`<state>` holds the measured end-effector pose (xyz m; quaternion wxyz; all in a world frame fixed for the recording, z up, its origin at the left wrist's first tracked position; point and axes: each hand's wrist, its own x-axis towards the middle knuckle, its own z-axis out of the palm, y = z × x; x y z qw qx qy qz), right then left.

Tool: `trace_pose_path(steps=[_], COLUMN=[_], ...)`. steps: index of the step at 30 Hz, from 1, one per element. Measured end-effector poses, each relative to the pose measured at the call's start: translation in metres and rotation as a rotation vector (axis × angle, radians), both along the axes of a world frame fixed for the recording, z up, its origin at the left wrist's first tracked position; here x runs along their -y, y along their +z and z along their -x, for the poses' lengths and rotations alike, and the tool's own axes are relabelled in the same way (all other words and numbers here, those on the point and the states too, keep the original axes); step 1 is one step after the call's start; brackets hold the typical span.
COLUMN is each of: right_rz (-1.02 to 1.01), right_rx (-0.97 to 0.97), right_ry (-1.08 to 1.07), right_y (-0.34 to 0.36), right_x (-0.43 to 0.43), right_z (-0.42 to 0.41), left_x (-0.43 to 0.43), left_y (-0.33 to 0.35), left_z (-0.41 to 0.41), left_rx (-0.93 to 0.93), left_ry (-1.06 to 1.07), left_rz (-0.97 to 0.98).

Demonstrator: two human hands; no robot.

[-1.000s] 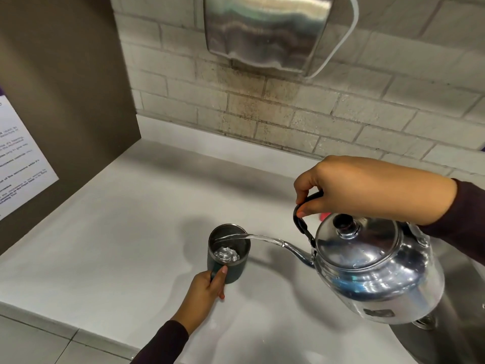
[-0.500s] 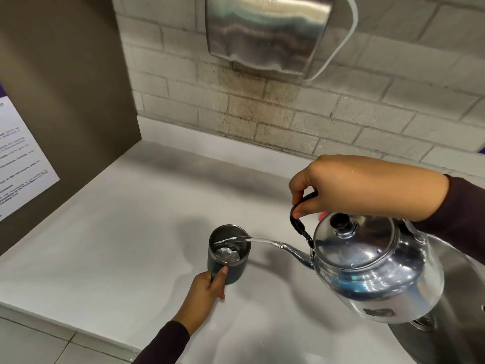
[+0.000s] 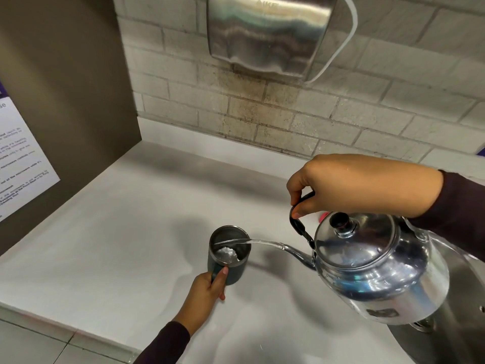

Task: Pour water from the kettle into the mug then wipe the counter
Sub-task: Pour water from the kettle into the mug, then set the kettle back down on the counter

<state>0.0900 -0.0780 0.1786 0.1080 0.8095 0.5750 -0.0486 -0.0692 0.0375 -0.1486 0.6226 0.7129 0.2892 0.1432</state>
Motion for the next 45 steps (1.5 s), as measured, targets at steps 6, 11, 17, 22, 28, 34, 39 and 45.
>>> trace_pose_path(steps=[6, 11, 17, 22, 28, 34, 39, 45], right_rz=[-0.010, -0.048, -0.082, -0.211, -0.544, -1.006, -1.138, -1.173], right_rx=[-0.008, -0.025, -0.055, -0.190, -0.350, -0.467, -0.459, -0.439], right_ry=[0.007, 0.029, 0.037, -0.092, -0.293, -0.629, -0.714, -0.683], right_y=[-0.001, -0.004, -0.010, -0.024, -0.057, -0.106, -0.121, -0.130], right_x=[-0.001, -0.001, 0.004, 0.033, 0.076, 0.127, 0.126, 0.111], right_z=[0.001, -0.002, -0.007, -0.012, -0.017, -0.045, -0.062, -0.092], left_x=[0.000, 0.000, 0.000, -0.001, -0.007, -0.016, -0.025, -0.014], left_y=[0.001, 0.002, 0.001, 0.007, 0.018, 0.041, 0.079, 0.113], left_z=[0.001, 0.000, 0.000, 0.001, 0.006, 0.005, 0.001, -0.020], left_rx=[-0.004, -0.008, -0.010, -0.013, 0.133, 0.156, 0.250, 0.329], left_ry=[-0.003, 0.004, 0.010, 0.002, 0.159, 0.392, 0.351, 0.256], left_rz=[-0.003, 0.007, 0.015, 0.020, 0.052, -0.094, -0.142, -0.078])
